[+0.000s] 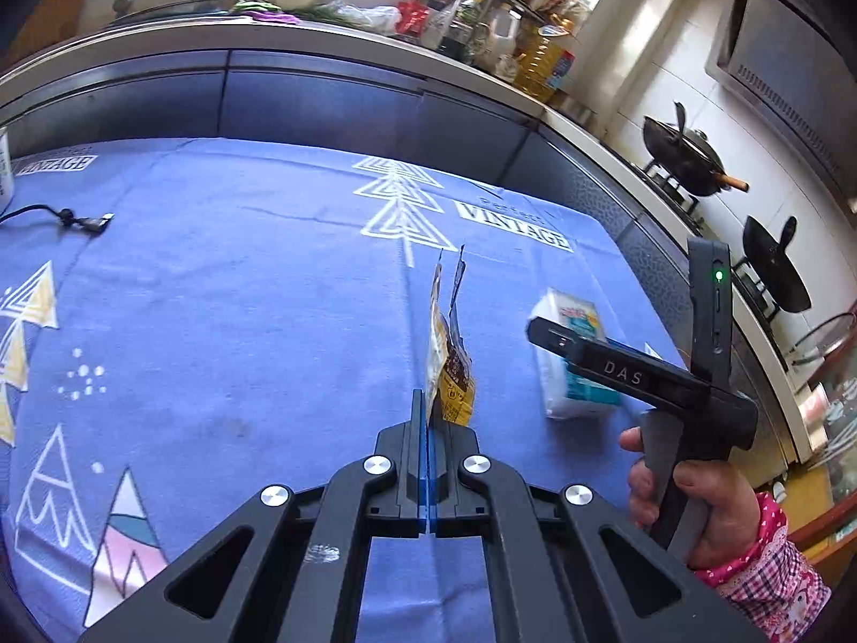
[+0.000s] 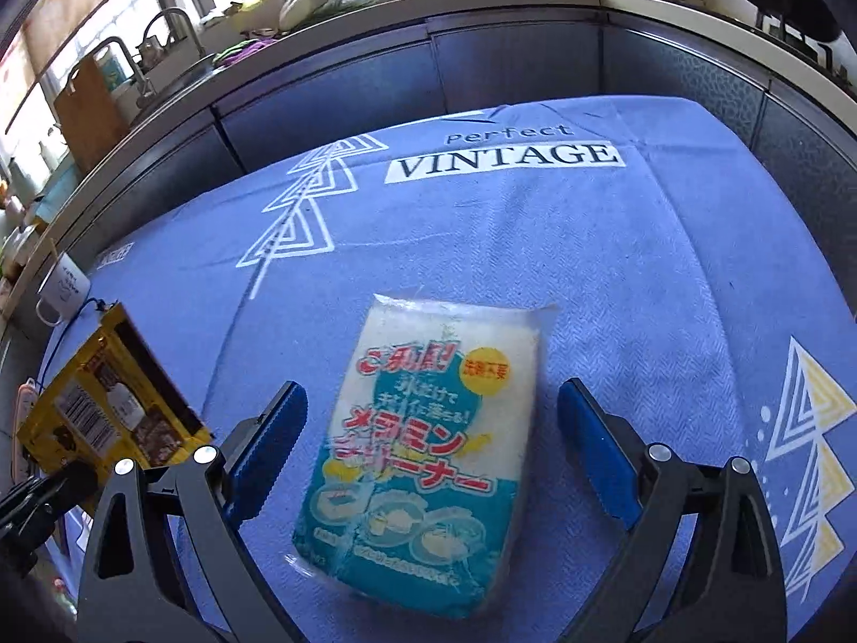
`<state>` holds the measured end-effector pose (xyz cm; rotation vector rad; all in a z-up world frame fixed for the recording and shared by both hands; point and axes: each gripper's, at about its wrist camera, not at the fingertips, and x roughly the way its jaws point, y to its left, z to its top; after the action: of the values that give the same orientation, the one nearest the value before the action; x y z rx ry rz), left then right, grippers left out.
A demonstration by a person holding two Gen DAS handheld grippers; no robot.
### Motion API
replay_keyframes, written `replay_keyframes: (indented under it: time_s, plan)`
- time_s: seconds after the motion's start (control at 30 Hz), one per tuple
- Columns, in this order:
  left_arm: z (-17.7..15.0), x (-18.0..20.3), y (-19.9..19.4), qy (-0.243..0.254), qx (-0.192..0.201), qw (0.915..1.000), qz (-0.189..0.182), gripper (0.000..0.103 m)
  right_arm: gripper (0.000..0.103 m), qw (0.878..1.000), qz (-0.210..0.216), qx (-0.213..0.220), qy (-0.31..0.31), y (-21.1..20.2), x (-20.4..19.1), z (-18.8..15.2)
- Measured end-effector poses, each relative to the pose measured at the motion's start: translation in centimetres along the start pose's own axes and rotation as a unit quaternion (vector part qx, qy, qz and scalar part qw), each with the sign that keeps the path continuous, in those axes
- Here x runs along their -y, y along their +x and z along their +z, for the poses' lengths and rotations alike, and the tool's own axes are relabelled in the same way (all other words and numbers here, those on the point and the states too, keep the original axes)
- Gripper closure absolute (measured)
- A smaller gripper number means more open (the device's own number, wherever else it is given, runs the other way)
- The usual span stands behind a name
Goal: Collect trash
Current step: 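Grasp the white tissue pack with the right tool while the left tool holds the gold packet, then carry the tissue pack and gold packet over the tan bin and open both tools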
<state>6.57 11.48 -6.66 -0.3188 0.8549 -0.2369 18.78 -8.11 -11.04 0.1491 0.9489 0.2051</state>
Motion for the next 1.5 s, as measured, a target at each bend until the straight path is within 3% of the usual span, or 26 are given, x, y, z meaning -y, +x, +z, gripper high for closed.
replay_keyframes:
  time_s: [0.1, 0.33, 0.4, 0.43, 0.57, 0.63, 0.8, 0.9, 1.1, 1.2, 1.5]
  plan:
    - [0.0, -0.5, 0.0, 0.002, 0.004, 0.9998, 0.02, 0.103, 0.01, 1.0, 0.005, 0.011, 0.019, -1.0, 0.4, -1.3]
    - [-0.1, -0.8, 0.5, 0.011, 0.003, 0.9994, 0.032, 0.103, 0.011, 0.998, -0.044, 0.038, -0.034, -2.0, -0.3, -4.1]
    - [-0.1, -0.8, 0.6, 0.01, 0.001, 0.9994, 0.033, 0.103, 0.023, 0.998, -0.04, 0.042, -0.033, -2.2, -0.2, -4.1]
    - [-0.2, -0.8, 0.5, 0.01, 0.001, 0.9994, 0.033, 0.103, 0.039, 0.998, -0.043, 0.043, -0.036, -2.1, -0.4, -4.0]
    - [-0.1, -0.4, 0.3, 0.012, 0.002, 0.9993, 0.034, 0.103, 0.043, 0.998, -0.024, 0.047, -0.04, -2.8, -0.1, -4.5]
    - [0.0, -0.1, 0.3, 0.013, 0.0, 0.9996, 0.023, 0.103, 0.044, 0.998, -0.013, 0.055, -0.035, -3.8, 0.4, -5.0]
    - [0.6, 2.0, -0.1, 0.014, -0.011, 0.9985, -0.052, 0.103, 0.043, 0.997, 0.018, 0.079, -0.012, -7.5, 2.4, -6.5]
    - [1.0, 3.7, 0.1, 0.02, -0.017, 0.9964, -0.08, 0.103, 0.043, 0.996, 0.019, 0.087, -0.005, -9.4, 4.0, -7.3]
    - [1.2, 8.9, 2.5, 0.059, -0.052, 0.991, -0.108, 0.103, 0.043, 0.997, 0.019, 0.069, 0.026, -10.6, 8.5, -8.5]
    - [0.9, 12.5, 4.3, 0.091, -0.077, 0.9858, -0.118, 0.103, 0.043, 0.995, 0.012, 0.082, 0.052, -11.8, 11.5, -8.9]
    - [0.8, 27.3, 9.0, 0.201, -0.109, 0.9591, -0.166, 0.103, 0.042, 0.976, -0.049, 0.149, 0.154, -16.8, 23.9, -9.5]
